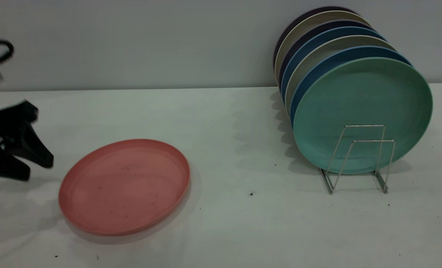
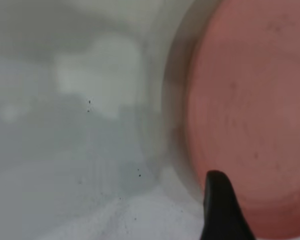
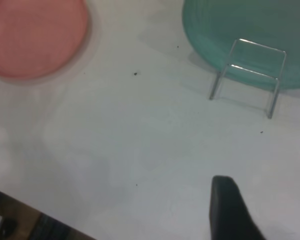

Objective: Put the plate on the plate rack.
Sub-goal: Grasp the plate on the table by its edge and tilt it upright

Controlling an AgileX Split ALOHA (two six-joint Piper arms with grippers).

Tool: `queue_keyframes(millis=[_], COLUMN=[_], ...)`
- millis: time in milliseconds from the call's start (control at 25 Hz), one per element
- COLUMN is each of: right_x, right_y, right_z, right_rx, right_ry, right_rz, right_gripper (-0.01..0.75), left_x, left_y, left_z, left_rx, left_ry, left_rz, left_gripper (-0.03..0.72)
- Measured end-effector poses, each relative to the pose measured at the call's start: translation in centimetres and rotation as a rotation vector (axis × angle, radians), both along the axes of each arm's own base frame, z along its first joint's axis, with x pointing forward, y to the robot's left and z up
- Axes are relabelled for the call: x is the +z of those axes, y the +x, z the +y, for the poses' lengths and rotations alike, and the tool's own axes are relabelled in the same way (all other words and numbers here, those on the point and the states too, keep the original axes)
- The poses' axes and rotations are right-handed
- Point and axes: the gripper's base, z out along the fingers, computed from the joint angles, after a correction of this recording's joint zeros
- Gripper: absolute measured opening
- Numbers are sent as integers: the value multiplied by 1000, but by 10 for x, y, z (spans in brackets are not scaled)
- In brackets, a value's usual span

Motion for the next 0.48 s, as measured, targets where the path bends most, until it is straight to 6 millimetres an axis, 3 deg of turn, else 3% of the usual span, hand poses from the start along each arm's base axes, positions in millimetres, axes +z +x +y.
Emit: queue_keyframes(millis=[480], right_x=[1], right_y=[2], right_z=[-1], right_rx=[-14], right_ry=[-3], right_rz=[-22], right_gripper=[378], left_x=[-30], left_y=[10], left_z=[-1], left_rx=[65], left_ry=[-53], left_rz=[-39], left_gripper=[436])
